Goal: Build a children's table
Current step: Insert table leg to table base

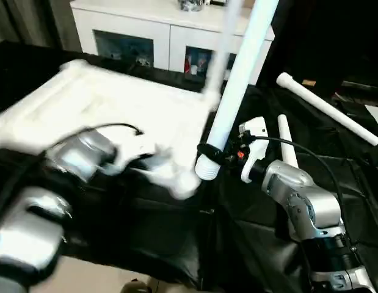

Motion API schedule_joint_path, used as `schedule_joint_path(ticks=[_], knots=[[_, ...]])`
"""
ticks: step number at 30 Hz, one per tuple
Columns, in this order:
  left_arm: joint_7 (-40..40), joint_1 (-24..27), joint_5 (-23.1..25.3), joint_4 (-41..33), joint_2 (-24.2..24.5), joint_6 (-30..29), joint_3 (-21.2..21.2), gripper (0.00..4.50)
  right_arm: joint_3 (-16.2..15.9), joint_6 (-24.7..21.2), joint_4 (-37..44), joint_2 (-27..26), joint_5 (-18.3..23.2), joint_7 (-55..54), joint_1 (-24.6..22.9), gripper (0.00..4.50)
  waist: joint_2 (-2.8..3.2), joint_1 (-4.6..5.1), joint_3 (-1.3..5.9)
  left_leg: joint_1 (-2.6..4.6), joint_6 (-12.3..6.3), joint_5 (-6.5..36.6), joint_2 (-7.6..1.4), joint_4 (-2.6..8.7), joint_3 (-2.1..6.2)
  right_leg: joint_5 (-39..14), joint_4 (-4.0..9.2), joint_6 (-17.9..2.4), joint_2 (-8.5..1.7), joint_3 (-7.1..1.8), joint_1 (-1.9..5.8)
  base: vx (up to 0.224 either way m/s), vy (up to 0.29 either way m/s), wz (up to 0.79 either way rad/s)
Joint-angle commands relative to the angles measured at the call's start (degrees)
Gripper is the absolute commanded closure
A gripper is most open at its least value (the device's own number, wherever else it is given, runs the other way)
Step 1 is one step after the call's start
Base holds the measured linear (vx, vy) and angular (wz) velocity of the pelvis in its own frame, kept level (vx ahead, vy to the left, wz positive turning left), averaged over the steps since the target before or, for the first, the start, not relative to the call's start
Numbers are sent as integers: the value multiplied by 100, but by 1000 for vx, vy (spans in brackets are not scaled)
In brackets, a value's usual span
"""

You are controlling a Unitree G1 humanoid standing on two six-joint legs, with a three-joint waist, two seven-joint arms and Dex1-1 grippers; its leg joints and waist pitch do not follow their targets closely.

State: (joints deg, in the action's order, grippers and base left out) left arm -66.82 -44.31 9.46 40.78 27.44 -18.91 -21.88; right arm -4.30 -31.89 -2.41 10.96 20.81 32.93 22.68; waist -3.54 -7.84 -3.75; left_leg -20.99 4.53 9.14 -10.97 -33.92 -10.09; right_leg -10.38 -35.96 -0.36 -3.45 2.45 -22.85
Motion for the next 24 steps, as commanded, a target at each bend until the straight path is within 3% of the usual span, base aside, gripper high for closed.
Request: schedule_joint_path(ticks=[1, 2, 3, 4, 6, 9, 11, 13, 18, 24], knots=[[303, 387, -31, -295, -155, -695, 5, 339, 71, 35, 141, 48, 9, -9, 16, 264, 134, 26, 374, 131, 393, 2021, -250, 473, 121, -1696, 459, -1141, -530, -257, 207, 0, 0, 0], [303, 387, -31, -295, -155, -695, 5, 344, 71, 35, 141, 48, 9, -9, 16, 264, 128, 31, 371, 139, 373, 2053, -249, 468, 121, -1833, 480, -1105, -536, -260, 197, 0, 0, 0], [536, 635, -14, -741, -270, -949, 95, 348, 75, 37, 140, 42, 10, -21, 15, 264, 128, 33, 380, 144, 356, 2043, -244, 466, 121, -1955, 497, -1044, -531, -260, 193, 0, 0, 0], [688, 806, -20, -1040, -346, -952, 162, 348, 78, 41, 133, 42, 10, -23, 16, 264, 102, 48, 372, 113, 344, 2002, -264, 481, 141, -1953, 488, -1027, -537, -253, 214, 0, 0, 0], [877, 1072, -184, -1419, -466, -369, 291, 369, 85, 53, 111, 43, 6, -22, 23, 264, 97, 61, 369, 111, 270, 1980, -239, 468, 127, -2053, 526, -960, -518, -254, 189, 0, 0, 0], [602, 1386, -318, -1799, -341, 775, 119, 375, 107, 77, 67, 49, -1, -31, 50, 264, 98, 69, 379, 93, 209, 1908, -228, 481, 122, -2238, 565, -754, -504, -261, 181, 0, 0, 0], [654, 1515, -298, -1950, -328, 862, 82, 377, 127, 88, 36, 51, -3, -41, 79, 264, 106, 54, 381, 130, 207, 1948, -236, 480, 113, -2207, 563, -736, -486, -261, 134, 0, 0, 0], [716, 1552, -328, -2053, -366, 722, 130, 377, 139, 110, 26, 57, -13, -50, 90, 264, 123, 6, 382, 163, 242, 2017, -247, 487, 97, -2082, 542, -771, -468, -260, 102, 0, 0, 0], [861, 1661, -534, -2362, -610, -255, 400, 378, 111, 160, -27, 120, -77, -14, 98, 264, 72, 17, 385, 100, 249, 1857, -235, 492, 97, -2005, 510, -798, -495, -255, 159, 0, 0, 0], [1160, 1530, -75, -2049, -501, -973, 252, 380, 112, 165, -61, 117, -81, -7, 138, 264, 76, 27, 368, 89, 170, 1777, -206, 484, 93, -2275, 567, -661, -487, -259, 156, 0, 0, 0]])
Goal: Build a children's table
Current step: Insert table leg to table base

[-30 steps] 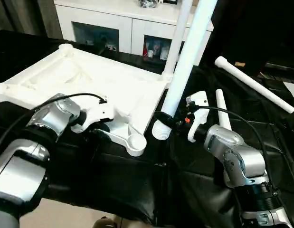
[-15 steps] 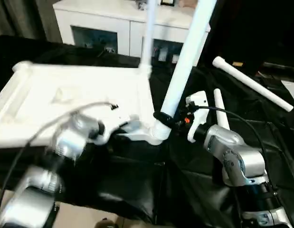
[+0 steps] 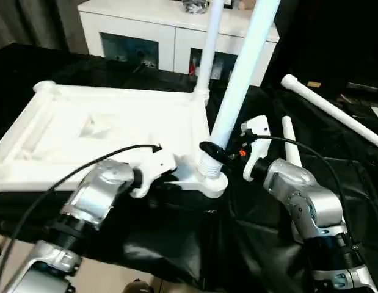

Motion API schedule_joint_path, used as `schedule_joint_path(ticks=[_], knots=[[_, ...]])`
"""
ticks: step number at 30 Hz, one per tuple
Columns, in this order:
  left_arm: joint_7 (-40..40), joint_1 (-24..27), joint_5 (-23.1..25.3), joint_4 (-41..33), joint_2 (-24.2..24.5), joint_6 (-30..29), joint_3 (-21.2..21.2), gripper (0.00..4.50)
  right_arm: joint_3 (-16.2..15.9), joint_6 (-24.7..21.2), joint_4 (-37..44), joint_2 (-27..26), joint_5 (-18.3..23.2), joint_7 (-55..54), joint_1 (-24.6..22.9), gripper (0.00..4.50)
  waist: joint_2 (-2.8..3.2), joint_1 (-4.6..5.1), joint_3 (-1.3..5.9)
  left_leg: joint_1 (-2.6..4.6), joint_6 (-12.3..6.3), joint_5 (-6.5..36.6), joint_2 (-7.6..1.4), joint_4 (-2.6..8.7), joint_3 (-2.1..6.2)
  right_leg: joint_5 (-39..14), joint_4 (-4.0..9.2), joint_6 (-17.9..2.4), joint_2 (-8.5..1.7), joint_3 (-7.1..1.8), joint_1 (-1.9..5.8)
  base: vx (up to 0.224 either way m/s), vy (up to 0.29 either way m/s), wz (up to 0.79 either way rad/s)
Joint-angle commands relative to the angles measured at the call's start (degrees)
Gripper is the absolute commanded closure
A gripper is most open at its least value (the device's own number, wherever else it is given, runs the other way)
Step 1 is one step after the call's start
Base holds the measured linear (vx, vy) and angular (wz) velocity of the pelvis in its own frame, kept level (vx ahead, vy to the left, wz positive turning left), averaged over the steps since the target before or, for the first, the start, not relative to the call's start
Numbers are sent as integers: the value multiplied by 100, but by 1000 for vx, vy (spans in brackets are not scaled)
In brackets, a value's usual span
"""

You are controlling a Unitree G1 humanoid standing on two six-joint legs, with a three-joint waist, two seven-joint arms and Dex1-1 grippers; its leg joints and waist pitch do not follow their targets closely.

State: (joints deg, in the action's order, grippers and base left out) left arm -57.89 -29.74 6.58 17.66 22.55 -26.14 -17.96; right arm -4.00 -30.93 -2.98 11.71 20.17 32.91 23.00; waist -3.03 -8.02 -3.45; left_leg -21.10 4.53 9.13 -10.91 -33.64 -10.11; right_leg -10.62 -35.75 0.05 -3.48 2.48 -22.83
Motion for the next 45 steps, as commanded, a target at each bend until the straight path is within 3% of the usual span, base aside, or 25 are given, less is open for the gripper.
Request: schedule_joint_path(ticks=[1, 4, 8, 9, 11, 13, 14, 17, 22, 28, 30, 31, 32, 39, 43, 45], knots=[[421, -23, 223, 317, -91, -466, -58, 381, 84, 71, -6, 39, -17, -8, 110, 264, 35, 45, 338, 105, 182, 1817, -214, 458, 103, -2330, 556, -674, -486, -258, 152, 0, 0, 0], [621, -172, 199, 378, -207, -774, 58, 381, 84, 82, -13, 36, -23, -10, 116, 264, 34, 67, 332, 122, 208, 1982, -209, 455, 109, -2515, 576, -654, -481, -247, 135, 0, 0, 0], [660, -339, 254, 441, -232, -214, -28, 381, 79, 106, -16, 29, -29, -15, 113, 264, 36, 96, 333, 106, 182, 2055, -193, 461, 137, -2793, 644, -499, -488, -232, 137, 0, 0, 0], [628, -365, 233, 431, -239, -165, -37, 326, 81, 108, -12, 29, -28, -20, 114, 264, 32, 109, 332, 102, 183, 2063, -196, 461, 136, -2804, 644, -495, -489, -233, 138, 0, 0, 0], [508, -398, 158, 405, -234, -124, -45, 313, 87, 103, -2, 31, -23, -22, 116, 264, 67, 124, 336, 104, 187, 2070, -201, 462, 145, -2789, 636, -512, -492, -231, 133, 0, 0, 0], [190, -425, 32, 308, -165, -18, -93, 306, 98, 102, 18, 38, -18, -28, 108, 264, 53, 140, 343, 101, 171, 2045, -204, 462, 143, -2709, 635, -559, -488, -234, 129, 0, 0, 0], [142, -450, -10, 295, -159, -3, -92, 274, 104, 102, 25, 42, -14, -27, 102, 264, 60, 140, 350, 91, 179, 2001, -207, 466, 145, -2615, 619, -581, -487, -234, 139, 0, 0, 0], [-66, -477, -93, 234, -96, -43, -126, 266, 112, 102, 31, 47, -9, -23, 94, 264, 67, 148, 368, 90, 183, 1849, -218, 466, 125, -2014, 547, -774, -461, -241, 144, 0, 0, 0], [-294, -571, -286, 362, -101, 143, -81, 233, 109, 98, 33, 56, -1, -2, 96, 264, 61, 144, 408, 47, 99, 1283, -206, 427, 91, -940, 429, -1045, -448, -236, 223, 0, 0, 0], [-604, -995, -316, 1170, -83, 677, 8, 233, 79, 65, 81, 86, 10, 47, 85, 264, 68, 144, 423, 59, 57, 1071, -206, 414, 77, -504, 391, -1153, -446, -230, 260, 0, 0, 0], [-875, -1026, -249, 1291, 77, 756, -155, 233, 70, 46, 131, 101, 13, 55, 54, 264, 67, 145, 415, 69, 58, 1121, -206, 415, 69, -590, 401, -1151, -450, -236, 250, 0, 0, 0], [-923, -1035, -237, 1333, 116, 744, -192, 233, 70, 45, 128, 103, 12, 56, 55, 264, 116, 151, 407, 70, 93, 1186, -205, 422, 76, -686, 402, -1140, -450, -237, 245, 0, 0, 0], [-923, -1035, -237, 1333, 116, 744, -192, 233, 70, 45, 128, 103, 12, 56, 55, 264, 104, 161, 408, 73, 111, 1231, -207, 427, 74, -731, 414, -1130, -449, -236, 247, 0, 0, 0], [-1288, -1007, -267, 1484, 320, 838, -278, 292, 80, 42, 152, 132, 8, 52, 30, 264, 95, 155, 390, 101, 195, 1487, -220, 441, 80, -1125, 453, -1097, -465, -246, 226, 0, 0, 0], [-1161, -1007, -236, 1608, 267, 905, -244, 339, 99, 74, 120, 121, -1, 30, 55, 264, 102, 146, 391, 98, 213, 1492, -229, 445, 84, -1090, 442, -1115, -470, -243, 224, 0, 0, 0], [-1063, -1023, -208, 1761, 214, 998, -230, 356, 94, 135, 50, 117, -49, -2, 90, 264, 74, 144, 394, 91, 194, 1440, -224, 440, 80, -1051, 437, -1114, -469, -242, 232, 0, 0, 0]])
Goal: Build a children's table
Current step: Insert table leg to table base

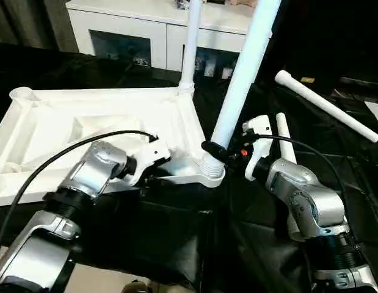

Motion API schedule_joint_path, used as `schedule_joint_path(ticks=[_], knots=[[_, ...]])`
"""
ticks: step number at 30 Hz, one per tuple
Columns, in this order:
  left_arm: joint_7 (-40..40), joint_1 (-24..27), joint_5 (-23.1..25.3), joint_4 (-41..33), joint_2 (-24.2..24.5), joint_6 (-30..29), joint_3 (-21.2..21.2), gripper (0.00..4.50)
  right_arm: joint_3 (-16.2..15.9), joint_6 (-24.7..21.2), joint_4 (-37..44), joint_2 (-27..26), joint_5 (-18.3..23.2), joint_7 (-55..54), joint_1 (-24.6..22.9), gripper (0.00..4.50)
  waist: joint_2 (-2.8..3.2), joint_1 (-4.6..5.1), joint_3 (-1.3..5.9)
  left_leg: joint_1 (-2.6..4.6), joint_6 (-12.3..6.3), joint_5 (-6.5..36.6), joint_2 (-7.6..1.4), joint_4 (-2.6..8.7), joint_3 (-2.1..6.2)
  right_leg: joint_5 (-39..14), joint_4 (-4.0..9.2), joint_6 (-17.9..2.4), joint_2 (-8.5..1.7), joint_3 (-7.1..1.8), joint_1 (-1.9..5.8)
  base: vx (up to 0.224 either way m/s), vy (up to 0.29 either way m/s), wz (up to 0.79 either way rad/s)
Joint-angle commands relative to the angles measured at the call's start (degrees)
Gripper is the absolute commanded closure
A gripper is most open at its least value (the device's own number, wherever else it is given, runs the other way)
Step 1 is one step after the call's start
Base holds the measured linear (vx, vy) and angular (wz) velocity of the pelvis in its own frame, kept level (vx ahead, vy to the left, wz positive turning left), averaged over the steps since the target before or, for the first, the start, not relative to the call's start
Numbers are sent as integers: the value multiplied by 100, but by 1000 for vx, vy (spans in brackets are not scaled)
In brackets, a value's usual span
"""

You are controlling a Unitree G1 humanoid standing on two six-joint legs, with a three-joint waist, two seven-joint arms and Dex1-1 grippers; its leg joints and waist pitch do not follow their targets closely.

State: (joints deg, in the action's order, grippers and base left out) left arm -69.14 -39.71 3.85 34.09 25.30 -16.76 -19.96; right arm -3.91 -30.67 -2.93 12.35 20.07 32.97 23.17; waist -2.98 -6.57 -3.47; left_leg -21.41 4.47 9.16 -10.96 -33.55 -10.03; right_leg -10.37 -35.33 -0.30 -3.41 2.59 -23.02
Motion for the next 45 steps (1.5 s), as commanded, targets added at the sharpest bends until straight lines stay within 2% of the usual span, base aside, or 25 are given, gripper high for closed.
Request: schedule_joint_path(ticks=[1, 9, 11, 16, 21, 22, 24, 25, 27, 28, 32, 33, 35, 36, 39, 45], knots=[[68, -25, 72, 149, -69, 87, -36, 356, 75, 139, 14, 56, -69, -22, 82, 264, 76, -4, 397, 121, 196, 1429, -218, 430, 74, -1092, 397, -1075, -485, -254, 255, 0, 0, 0], [191, 38, -25, 245, -233, 276, 27, 419, 65, 260, -235, 34, -206, -150, 89, 264, 65, -18, 367, 148, 233, 1727, -227, 451, 88, -1800, 474, -929, -508, -258, 216, 0, 0, 0], [186, 54, -16, 253, -241, 345, 16, 446, 72, 285, -280, 25, -218, -154, 84, 264, 63, -8, 377, 127, 238, 1664, -228, 458, 94, -1661, 456, -925, -499, -254, 230, 0, 0, 0], [37, 136, -58, 166, -232, 321, 6, 450, 152, 376, -499, 2, -229, -192, 100, 264, 53, 4, 397, 114, 157, 1422, -218, 431, 75, -1267, 417, -1012, -497, -257, 249, 0, 0, 0], [-97, 247, -42, -1, -176, 284, -64, 450, 125, 419, -737, 2, -283, -144, 165, 264, 69, 19, 395, 117, 140, 1402, -221, 431, 71, -1206, 406, -1080, -481, -247, 249, 0, 0, 0], [-81, 328, -26, -175, -140, 280, -83, 450, 17, 358, -780, 58, -333, -32, 188, 264, 38, 26, 391, 118, 138, 1417, -228, 437, 72, -1206, 402, -1079, -479, -245, 252, 0, 0, 0], [-31, 366, 21, -273, -110, 313, -97, 450, -30, 315, -792, 87, -346, 24, 199, 264, 50, 32, 392, 113, 124, 1406, -230, 438, 73, -1211, 397, -1069, -485, -248, 257, 0, 0, 0], [-10, 388, 44, -332, -95, 348, -99, 450, -39, 308, -807, 94, -350, 30, 206, 264, 15, 37, 393, 122, 102, 1373, -227, 431, 58, -1196, 406, -1065, -480, -250, 248, 0, 0, 0], [-2, 412, 43, -394, -89, 356, -89, 450, -44, 289, -849, 96, -344, 39, 221, 264, 34, 31, 392, 113, 95, 1335, -227, 432, 62, -1197, 399, -1064, -488, -253, 254, 0, 0, 0], [32, 446, 58, -504, -76, 331, -89, 450, -104, 194, -951, 124, -361, 95, 247, 264, 7, 34, 395, 114, 80, 1323, -226, 426, 59, -1202, 395, -1063, -486, -251, 255, 0, 0, 0], [65, 477, 67, -614, -63, 272, -94, 450, -265, 142, -1117, 200, -482, 205, 276, 264, 16, 50, 386, 121, 82, 1358, -223, 429, 55, -1303, 413, -1045, -481, -252, 243, 0, 0, 0], [75, 488, 75, -649, -54, 254, -102, 450, -295, -25, -1168, 214, -457, 265, 302, 264, 17, 52, 381, 125, 94, 1388, -225, 433, 57, -1339, 418, -1030, -478, -252, 237, 0, 0, 0], [80, 492, 81, -664, -52, 244, -107, 450, -296, -78, -1186, 217, -440, 286, 319, 264, 4, 55, 387, 125, 112, 1432, -227, 436, 61, -1393, 420, -1005, -479, -252, 239, 0, 0, 0], [82, 501, 95, -693, -47, 227, -116, 450, -321, -291, -1215, 249, -374, 374, 380, 264, 4, 57, 387, 129, 115, 1435, -224, 438, 65, -1402, 418, -1004, -474, -250, 236, 0, 0, 0], [96, 522, 109, -746, -41, 193, -116, 450, -404, -390, -1207, 359, -413, 498, 446, 264, 2, 50, 390, 134, 130, 1458, -229, 437, 64, -1374, 420, -1016, -478, -252, 236, 0, 0, 0], [141, 510, 147, -745, -23, 175, -112, 450, -557, -870, -986, 650, -295, 865, 527, 264, -12, 15, 401, 131, 99, 1340, -227, 425, 57, -1215, 406, -1019, -470, -250, 249, 0, 0, 0]])
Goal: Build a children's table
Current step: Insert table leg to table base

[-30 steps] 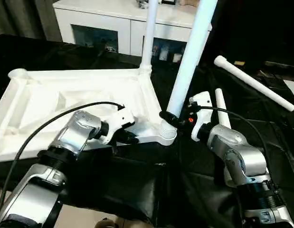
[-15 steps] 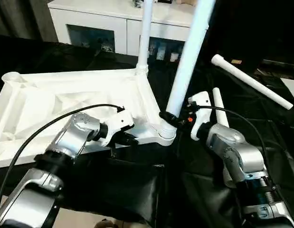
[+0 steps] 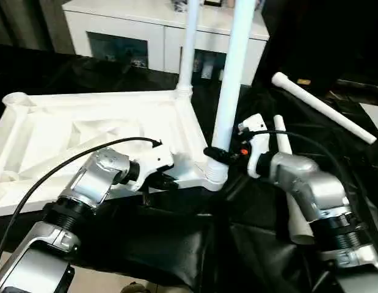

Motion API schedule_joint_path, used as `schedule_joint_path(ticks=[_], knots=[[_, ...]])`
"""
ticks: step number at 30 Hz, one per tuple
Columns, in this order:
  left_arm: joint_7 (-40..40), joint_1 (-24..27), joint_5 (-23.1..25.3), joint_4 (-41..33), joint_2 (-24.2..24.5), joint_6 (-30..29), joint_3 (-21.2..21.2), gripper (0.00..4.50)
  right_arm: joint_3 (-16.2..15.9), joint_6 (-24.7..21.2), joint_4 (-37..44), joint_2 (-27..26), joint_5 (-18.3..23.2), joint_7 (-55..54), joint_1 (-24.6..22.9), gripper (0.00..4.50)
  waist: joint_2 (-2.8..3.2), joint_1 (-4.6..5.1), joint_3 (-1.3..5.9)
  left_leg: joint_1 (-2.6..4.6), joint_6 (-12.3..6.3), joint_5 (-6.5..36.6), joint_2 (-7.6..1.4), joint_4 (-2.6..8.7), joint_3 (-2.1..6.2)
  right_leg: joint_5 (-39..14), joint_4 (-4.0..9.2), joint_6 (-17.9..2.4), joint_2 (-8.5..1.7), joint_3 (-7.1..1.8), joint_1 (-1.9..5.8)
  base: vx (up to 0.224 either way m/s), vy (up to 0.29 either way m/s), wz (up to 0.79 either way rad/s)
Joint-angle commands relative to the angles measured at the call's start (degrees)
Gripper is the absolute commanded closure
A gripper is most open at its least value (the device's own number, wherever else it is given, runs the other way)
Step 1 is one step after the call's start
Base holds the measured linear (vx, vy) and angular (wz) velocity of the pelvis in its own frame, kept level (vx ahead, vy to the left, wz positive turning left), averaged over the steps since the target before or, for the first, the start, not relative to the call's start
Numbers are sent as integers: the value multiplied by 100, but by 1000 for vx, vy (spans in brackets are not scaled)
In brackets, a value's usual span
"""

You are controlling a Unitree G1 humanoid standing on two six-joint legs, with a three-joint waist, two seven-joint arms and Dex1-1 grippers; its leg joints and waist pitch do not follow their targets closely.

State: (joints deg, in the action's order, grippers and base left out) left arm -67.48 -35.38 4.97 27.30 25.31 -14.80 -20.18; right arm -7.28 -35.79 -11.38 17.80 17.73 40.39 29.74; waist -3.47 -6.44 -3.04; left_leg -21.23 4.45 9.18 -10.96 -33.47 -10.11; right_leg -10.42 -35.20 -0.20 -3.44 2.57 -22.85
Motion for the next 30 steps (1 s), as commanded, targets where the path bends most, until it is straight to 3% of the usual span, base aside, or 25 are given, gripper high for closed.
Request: schedule_joint_path(ticks=[1, 11, 13, 14, 16, 23, 30], knots=[[-16, 83, 32, -86, -23, -33, -90, 450, -264, -436, -133, 139, -81, 167, -122, 264, 38, -5, 359, 112, 103, 1321, -226, 416, 65, -1177, 388, -1042, -469, -247, 232, 0, 0, 0], [91, 63, 37, -78, -39, 5, -82, 450, -105, -342, -471, -119, -160, -230, -208, 264, 42, -1, 353, 124, 214, 1548, -231, 437, 81, -1465, 421, -976, -480, -244, 210, 0, 0, 0], [158, 52, 32, -48, -63, 17, -46, 450, 110, -157, -554, -261, -97, -398, -258, 264, 47, 3, 349, 135, 250, 1690, -232, 444, 86, -1591, 442, -960, -491, -245, 191, 0, 0, 0], [250, 51, 2, -25, -104, 13, 19, 450, 412, -54, -635, -412, 52, -574, -330, 264, 49, 5, 351, 140, 261, 1736, -232, 445, 89, -1629, 442, -954, -489, -244, 191, 0, 0, 0], [315, 63, -31, -32, -129, 8, 71, 450, 570, 64, -661, -476, 126, -657, -430, 264, 46, 7, 349, 154, 287, 1903, -237, 454, 99, -1807, 463, -932, -492, -240, 184, 0, 0, 0], [430, 149, -138, -146, -171, -62, 216, 450, 835, 480, -563, -592, 273, -629, -857, 264, 54, 2, 348, 144, 249, 1952, -240, 463, 102, -1772, 473, -921, -495, -250, 183, 0, 0, 0], [632, 227, -285, -278, -231, -187, 407, 450, 1081, 1336, -622, -733, 261, -690, -1317, 264, 68, 7, 339, 134, 182, 2013, -235, 475, 103, -1986, 502, -895, -492, -246, 171, 0, 0, 0]])
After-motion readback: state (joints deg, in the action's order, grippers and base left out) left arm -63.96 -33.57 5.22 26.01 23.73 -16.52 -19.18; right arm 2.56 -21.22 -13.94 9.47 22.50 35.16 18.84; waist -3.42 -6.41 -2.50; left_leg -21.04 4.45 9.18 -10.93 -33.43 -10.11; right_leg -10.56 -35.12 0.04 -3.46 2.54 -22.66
